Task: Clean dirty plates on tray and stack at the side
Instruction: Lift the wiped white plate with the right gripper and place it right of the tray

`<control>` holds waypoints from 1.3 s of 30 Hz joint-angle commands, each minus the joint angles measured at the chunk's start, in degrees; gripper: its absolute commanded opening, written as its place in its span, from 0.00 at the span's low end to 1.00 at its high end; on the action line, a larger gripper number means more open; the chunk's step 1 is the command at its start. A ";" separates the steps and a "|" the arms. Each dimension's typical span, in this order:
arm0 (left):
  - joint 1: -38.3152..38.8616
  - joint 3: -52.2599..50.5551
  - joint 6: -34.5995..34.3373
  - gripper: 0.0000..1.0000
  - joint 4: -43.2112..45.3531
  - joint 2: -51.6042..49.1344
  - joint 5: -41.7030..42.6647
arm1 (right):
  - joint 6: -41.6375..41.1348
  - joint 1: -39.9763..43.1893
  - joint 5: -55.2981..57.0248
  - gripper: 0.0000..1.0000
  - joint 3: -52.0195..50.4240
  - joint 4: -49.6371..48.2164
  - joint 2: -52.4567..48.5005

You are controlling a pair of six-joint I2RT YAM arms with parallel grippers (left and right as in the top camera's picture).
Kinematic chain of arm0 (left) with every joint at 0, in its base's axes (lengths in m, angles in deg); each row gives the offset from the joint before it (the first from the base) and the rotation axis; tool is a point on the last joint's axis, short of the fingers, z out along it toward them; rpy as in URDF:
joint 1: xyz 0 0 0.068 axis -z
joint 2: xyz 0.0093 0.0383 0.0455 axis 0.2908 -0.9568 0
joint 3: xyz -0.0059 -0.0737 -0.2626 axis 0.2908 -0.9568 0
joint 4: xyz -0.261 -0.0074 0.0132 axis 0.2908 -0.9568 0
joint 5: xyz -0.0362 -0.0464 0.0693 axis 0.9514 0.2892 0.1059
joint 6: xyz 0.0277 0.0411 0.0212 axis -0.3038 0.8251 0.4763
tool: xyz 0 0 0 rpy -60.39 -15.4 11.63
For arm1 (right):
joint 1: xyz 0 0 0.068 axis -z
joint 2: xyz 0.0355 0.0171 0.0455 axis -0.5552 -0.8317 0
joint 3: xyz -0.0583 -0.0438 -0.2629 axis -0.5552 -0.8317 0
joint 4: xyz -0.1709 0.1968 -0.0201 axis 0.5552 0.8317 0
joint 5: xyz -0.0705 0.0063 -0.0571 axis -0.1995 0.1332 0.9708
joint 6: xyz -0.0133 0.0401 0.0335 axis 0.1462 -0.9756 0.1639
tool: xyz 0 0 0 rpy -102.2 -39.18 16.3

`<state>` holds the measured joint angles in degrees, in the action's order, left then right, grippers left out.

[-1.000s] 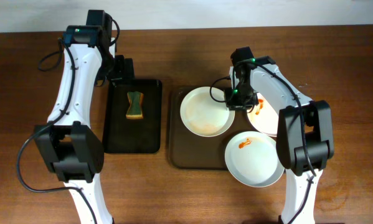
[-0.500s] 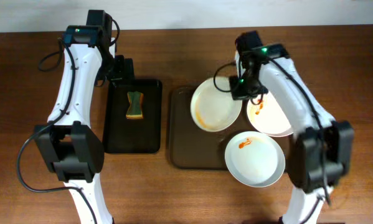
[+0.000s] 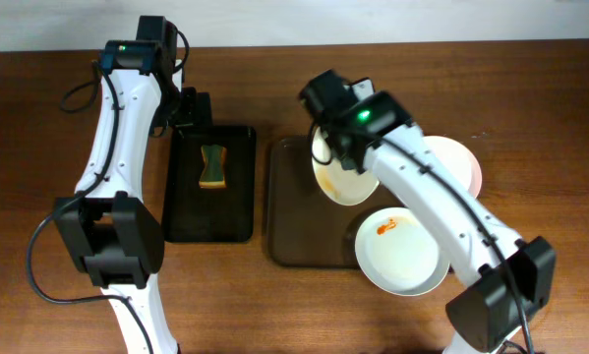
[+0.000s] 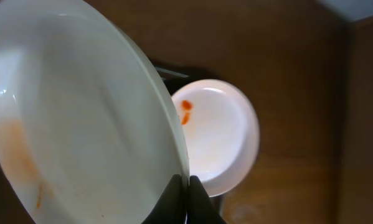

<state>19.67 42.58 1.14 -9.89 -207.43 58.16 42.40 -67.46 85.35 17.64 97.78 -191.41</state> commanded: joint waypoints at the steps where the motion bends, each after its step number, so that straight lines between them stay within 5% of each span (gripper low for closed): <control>1: -0.04 0.26 -0.09 1.00 -0.02 0.20 0.42 | -6.36 -4.52 15.87 0.04 0.55 0.59 0.22; 16: -0.04 0.26 -0.09 1.00 -0.02 0.20 0.42 | -17.05 -9.86 25.42 0.04 0.35 1.97 0.20; 24: -0.04 0.26 -0.09 1.00 -0.02 0.20 0.42 | -11.67 -4.50 5.25 0.04 0.37 -1.75 0.22; 32: -0.04 0.26 -0.09 1.00 -0.02 0.20 0.42 | 9.75 24.87 -57.18 0.04 1.92 -4.68 0.22; 39: -0.04 0.26 -0.09 1.00 -0.02 0.20 0.42 | 11.65 55.30 -65.22 0.04 1.92 -2.91 0.22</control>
<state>19.67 42.58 1.14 -9.89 -207.43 58.13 51.93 -21.16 25.46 18.05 94.19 -191.65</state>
